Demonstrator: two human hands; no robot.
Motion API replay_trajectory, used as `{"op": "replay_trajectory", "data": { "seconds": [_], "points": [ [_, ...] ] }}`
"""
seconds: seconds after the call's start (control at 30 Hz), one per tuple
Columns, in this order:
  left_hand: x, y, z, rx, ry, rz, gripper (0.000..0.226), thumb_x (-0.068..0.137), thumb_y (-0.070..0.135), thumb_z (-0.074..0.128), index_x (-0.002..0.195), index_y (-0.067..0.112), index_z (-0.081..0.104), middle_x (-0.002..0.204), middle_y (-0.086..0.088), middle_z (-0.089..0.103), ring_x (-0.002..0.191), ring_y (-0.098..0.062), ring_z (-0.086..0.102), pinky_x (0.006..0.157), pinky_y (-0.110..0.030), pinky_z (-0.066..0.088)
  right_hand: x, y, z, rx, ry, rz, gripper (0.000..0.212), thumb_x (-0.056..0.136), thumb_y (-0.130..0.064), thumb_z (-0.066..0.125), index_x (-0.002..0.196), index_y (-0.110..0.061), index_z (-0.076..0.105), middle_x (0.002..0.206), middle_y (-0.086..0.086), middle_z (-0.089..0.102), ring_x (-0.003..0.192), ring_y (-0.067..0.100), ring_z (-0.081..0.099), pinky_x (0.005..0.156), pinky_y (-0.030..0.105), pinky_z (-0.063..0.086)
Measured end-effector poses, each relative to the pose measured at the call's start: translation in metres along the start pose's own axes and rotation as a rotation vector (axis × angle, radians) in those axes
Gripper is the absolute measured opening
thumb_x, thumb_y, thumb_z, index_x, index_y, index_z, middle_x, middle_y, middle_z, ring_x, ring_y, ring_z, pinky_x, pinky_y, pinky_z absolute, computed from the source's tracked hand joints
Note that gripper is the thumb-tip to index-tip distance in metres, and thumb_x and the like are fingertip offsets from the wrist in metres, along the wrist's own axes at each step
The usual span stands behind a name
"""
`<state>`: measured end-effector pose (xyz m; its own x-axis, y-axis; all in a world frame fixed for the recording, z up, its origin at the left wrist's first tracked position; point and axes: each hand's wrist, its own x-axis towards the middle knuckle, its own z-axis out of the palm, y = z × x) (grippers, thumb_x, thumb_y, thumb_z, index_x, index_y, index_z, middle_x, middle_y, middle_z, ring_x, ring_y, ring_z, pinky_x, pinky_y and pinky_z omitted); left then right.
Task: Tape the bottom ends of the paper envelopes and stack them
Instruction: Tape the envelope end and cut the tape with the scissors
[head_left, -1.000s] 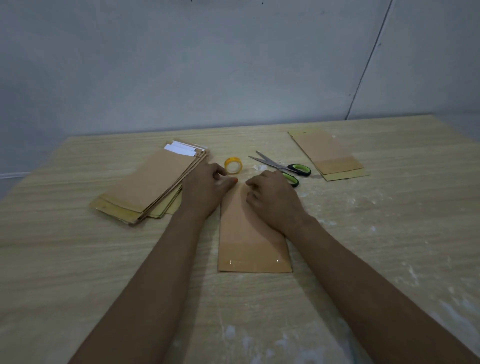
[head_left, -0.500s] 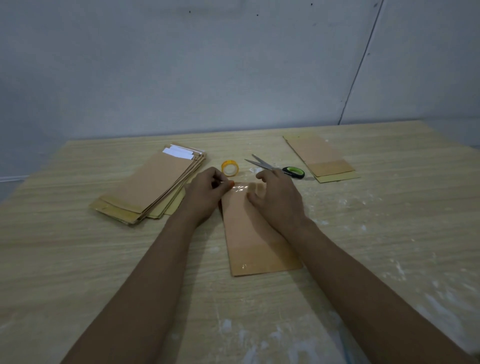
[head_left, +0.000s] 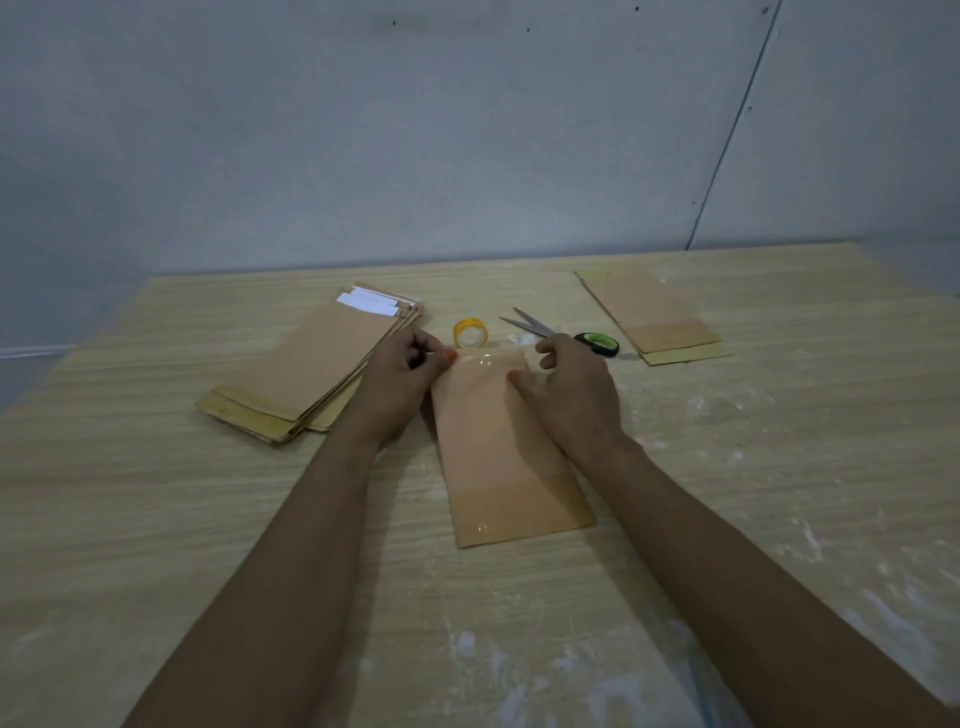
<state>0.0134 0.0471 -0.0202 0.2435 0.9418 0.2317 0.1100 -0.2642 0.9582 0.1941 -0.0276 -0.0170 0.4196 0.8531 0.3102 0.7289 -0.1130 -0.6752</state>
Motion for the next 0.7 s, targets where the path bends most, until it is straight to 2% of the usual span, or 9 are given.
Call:
{"op": "replay_trajectory", "data": {
  "seconds": [0.2,0.33,0.43,0.5,0.6,0.7],
  "points": [
    [-0.001,0.0012,0.0031,-0.075,0.016,-0.001,0.019,0.091,0.003,0.067,0.079,0.014,0.057,0.066,0.0,0.056,0.055,0.003,0.048,0.053,-0.013,0.037,0.0001,0.0016,0.0041,0.192,0.122,0.008,0.026,0.082,-0.027,0.076,0.103,-0.015,0.067,0.103,0.003,0.063,0.096,0.022,0.061,0.082,0.044,0.051],
    [0.0004,-0.0004,0.0028,-0.098,0.022,0.0,0.019,0.09,0.004,0.069,0.078,0.014,0.059,0.065,0.0,0.058,0.056,0.0,0.048,0.054,-0.013,0.037,0.0022,0.0006,0.0054,0.23,0.16,-0.008,0.023,0.084,-0.025,0.076,0.104,-0.014,0.073,0.101,0.005,0.063,0.089,0.022,0.062,0.081,0.039,0.051],
    [0.0002,-0.0001,0.0027,-0.111,0.025,0.009,0.019,0.09,0.003,0.069,0.078,0.015,0.059,0.068,-0.002,0.059,0.059,-0.002,0.049,0.055,-0.013,0.038,0.0036,0.0006,0.0084,0.368,0.159,0.016,0.014,0.084,-0.023,0.076,0.095,-0.014,0.074,0.095,0.004,0.068,0.089,0.018,0.063,0.083,0.034,0.051],
    [0.0,0.0004,0.0027,-0.117,0.024,0.012,0.018,0.09,0.004,0.07,0.079,0.015,0.06,0.069,-0.003,0.061,0.061,-0.004,0.05,0.056,-0.014,0.039,0.0048,0.0005,0.0084,0.495,0.132,0.102,0.005,0.086,-0.022,0.075,0.085,-0.017,0.073,0.087,0.001,0.071,0.086,0.016,0.065,0.08,0.033,0.052],
    [-0.001,0.0012,0.003,-0.134,0.009,0.009,0.017,0.09,0.005,0.07,0.08,0.015,0.06,0.075,-0.008,0.062,0.068,-0.011,0.05,0.059,-0.017,0.039,0.007,0.001,0.0062,0.659,0.078,0.244,0.016,0.088,-0.026,0.071,0.075,-0.017,0.074,0.074,-0.001,0.071,0.074,0.016,0.064,0.071,0.034,0.052],
    [-0.0016,0.0023,0.0031,-0.142,-0.012,0.012,0.016,0.09,0.006,0.07,0.08,0.015,0.061,0.078,-0.013,0.062,0.072,-0.018,0.049,0.06,-0.021,0.037,0.0082,0.0009,0.0031,0.722,0.02,0.302,0.022,0.091,-0.027,0.069,0.08,-0.009,0.074,0.071,0.001,0.069,0.066,0.013,0.06,0.064,0.03,0.048]
  ]
}}
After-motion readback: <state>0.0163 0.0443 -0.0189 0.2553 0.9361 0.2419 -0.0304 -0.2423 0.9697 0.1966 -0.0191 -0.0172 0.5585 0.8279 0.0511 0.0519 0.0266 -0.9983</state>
